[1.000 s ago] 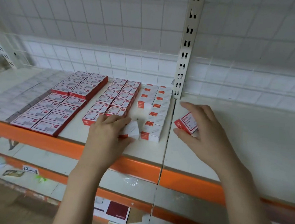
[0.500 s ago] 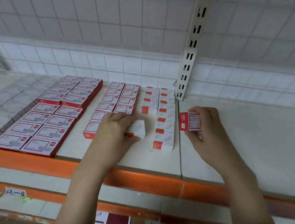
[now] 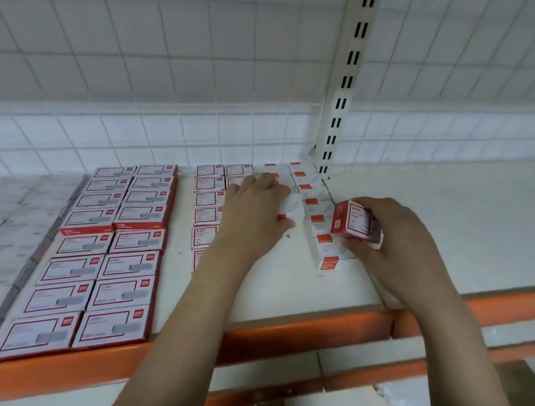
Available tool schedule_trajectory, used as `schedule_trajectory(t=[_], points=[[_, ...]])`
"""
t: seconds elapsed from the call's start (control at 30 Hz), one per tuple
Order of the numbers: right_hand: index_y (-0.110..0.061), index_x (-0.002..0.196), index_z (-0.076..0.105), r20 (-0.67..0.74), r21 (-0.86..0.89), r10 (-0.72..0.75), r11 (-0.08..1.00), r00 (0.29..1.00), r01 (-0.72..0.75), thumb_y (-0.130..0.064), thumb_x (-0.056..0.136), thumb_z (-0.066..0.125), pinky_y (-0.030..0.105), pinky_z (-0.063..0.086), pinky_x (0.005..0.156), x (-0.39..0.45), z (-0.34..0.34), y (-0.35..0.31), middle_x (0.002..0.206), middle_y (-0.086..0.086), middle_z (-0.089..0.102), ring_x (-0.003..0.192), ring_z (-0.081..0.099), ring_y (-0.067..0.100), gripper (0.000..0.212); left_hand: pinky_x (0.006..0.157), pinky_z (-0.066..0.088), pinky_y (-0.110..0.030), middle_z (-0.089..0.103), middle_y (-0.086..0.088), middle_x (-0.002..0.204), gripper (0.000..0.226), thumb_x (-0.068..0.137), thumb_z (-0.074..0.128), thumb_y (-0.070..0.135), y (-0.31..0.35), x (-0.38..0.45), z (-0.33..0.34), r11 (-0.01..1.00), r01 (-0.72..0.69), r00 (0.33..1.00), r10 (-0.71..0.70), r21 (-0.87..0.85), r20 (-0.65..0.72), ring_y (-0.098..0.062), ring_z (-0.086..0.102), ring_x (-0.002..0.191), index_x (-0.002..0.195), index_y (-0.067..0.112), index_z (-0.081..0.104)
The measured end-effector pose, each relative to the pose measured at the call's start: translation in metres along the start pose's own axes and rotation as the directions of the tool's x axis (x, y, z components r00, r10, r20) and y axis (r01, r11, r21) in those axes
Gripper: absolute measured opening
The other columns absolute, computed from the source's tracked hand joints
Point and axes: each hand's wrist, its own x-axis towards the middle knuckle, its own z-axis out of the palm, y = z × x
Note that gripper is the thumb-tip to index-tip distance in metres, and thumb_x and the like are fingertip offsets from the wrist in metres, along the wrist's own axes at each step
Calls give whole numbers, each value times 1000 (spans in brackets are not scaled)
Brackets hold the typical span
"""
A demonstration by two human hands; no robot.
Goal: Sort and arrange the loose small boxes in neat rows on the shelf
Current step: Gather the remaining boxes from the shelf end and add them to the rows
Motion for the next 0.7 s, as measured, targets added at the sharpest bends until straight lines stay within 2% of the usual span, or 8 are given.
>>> schedule_trajectory(t=[0.23, 0.53, 0.7], points=[[-14, 124, 56, 10, -33, 42, 999, 999, -42, -22, 76, 72, 24, 34, 80, -11, -4, 3, 112, 3, 60, 100, 52, 25, 51, 103, 25, -39, 44, 2, 132, 52, 85, 58, 45, -3, 24, 22, 992, -31, 978, 4, 124, 209, -23, 32, 128, 131, 26, 46], [-18, 125, 53, 61, -42, 42, 998, 997, -39, -25, 79, 70, 22, 34, 82, -11, 5, 6, 116, 1, 58, 103, 49, 21, 49, 103, 27, -37, 42, 1, 128, 53, 83, 60, 45, -3, 28, 34, 994, -31, 978, 9, 103, 207, -21, 34, 125, 131, 25, 48], [-21, 124, 53, 95, -21, 32, 999, 995, -30, -28, 80, 70, 21, 34, 82, -8, 10, 6, 115, -2, 57, 103, 49, 19, 47, 106, 24, -37, 37, 4, 139, 57, 85, 58, 43, -6, 27, 33, 994, -40, 978, 18, 102, 206, -19, 30, 130, 137, 24, 41]])
